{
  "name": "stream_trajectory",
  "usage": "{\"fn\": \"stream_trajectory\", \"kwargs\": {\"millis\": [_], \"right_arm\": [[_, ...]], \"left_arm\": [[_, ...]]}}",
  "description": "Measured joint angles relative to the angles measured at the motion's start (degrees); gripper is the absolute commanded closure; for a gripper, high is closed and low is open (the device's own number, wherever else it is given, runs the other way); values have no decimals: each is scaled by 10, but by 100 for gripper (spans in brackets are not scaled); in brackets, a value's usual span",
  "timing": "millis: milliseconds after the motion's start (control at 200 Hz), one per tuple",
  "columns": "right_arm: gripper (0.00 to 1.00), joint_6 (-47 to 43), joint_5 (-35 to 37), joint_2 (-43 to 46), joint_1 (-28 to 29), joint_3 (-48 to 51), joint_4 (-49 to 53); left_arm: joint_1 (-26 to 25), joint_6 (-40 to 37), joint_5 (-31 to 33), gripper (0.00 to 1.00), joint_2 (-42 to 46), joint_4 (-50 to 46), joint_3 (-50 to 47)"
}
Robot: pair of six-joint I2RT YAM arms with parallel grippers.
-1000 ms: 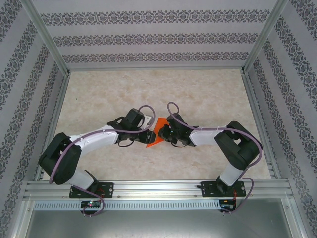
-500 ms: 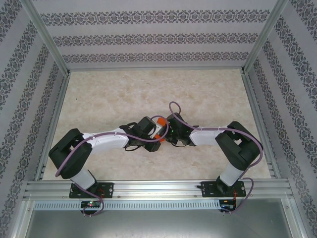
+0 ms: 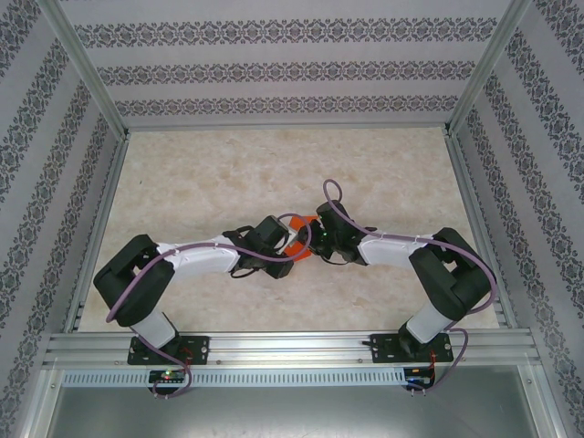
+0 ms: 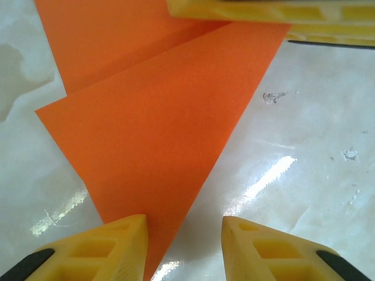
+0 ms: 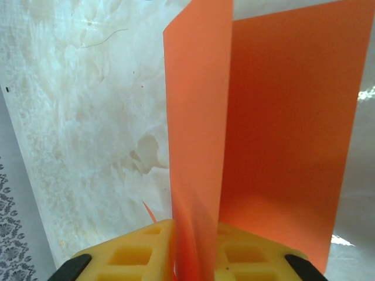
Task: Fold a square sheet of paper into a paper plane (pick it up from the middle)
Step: Fourth fold the wing at the center of the table.
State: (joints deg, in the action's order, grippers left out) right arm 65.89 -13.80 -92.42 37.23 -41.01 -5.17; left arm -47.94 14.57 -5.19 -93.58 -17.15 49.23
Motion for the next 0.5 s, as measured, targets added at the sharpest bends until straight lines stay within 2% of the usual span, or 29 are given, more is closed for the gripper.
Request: {"fn": "stream_trajectory", "kwargs": {"millis": [310, 500], "right_arm": [[83, 0, -15, -1, 0, -5, 5], [88, -2, -17, -1, 0, -6, 7]], "left_arm": [[-1, 0, 16, 65, -13, 0, 0], [-2, 0, 24, 63, -16, 0, 1]]}}
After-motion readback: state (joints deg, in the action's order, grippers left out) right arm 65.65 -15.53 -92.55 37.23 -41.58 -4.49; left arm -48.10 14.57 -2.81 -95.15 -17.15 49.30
